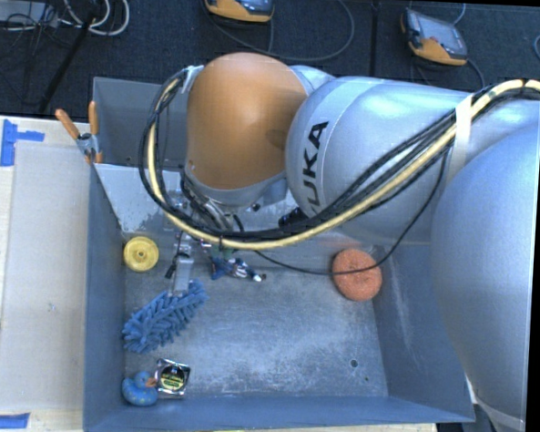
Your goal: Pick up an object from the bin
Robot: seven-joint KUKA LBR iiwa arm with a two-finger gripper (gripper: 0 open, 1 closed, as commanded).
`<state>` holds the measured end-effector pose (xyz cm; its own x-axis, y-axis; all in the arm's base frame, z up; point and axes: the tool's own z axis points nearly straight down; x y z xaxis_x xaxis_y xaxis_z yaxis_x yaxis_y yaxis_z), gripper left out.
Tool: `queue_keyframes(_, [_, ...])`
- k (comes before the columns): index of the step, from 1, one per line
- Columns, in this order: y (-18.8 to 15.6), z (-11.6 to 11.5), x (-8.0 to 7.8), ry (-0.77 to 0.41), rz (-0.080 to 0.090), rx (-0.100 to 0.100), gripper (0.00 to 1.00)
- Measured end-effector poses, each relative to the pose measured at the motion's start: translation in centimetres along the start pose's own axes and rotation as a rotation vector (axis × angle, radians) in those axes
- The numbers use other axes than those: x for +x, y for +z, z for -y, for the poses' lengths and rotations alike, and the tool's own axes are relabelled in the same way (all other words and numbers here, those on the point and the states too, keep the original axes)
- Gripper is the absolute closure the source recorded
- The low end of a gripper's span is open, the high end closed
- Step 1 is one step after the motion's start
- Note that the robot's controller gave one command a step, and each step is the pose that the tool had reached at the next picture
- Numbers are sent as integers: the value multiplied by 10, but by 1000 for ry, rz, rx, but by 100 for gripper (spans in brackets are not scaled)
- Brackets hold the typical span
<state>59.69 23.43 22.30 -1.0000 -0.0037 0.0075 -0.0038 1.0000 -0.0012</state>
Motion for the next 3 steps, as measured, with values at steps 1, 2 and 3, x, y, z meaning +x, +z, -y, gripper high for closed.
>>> queue_keyframes(1, [-5,2,-2,5,7,-2,0])
queue_keyframes(2, [50,3,17,-146,9,-1,0])
queue_keyframes(3, [64,5,46,-436,6,0,0])
